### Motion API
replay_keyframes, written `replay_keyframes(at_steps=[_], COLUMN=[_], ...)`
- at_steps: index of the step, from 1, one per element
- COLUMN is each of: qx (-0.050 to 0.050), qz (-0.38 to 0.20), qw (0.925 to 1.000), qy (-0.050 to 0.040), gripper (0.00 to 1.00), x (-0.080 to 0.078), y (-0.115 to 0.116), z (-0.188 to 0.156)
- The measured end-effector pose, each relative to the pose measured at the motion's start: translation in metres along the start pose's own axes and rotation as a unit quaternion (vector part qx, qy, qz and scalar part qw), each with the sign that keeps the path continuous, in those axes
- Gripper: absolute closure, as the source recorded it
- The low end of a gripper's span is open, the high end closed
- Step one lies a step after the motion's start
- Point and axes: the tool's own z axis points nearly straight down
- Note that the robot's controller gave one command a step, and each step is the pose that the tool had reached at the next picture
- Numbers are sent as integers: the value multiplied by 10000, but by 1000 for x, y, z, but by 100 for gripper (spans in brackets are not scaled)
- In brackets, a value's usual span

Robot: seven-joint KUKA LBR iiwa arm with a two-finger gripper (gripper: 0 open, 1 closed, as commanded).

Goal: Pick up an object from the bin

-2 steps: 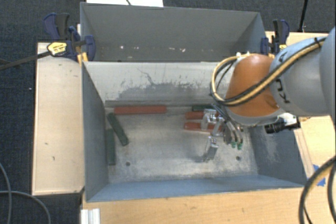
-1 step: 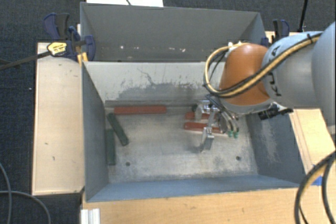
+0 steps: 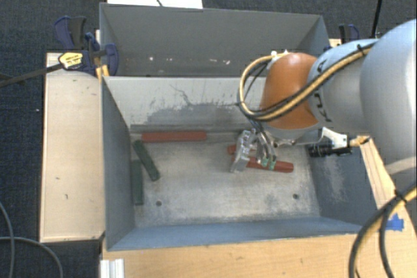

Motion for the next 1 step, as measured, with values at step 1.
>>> replay_keyframes(at_steps=[1], qx=[0], qz=[1], qw=[10000], qy=[0], gripper=[100], x=[0], y=[0], z=[0])
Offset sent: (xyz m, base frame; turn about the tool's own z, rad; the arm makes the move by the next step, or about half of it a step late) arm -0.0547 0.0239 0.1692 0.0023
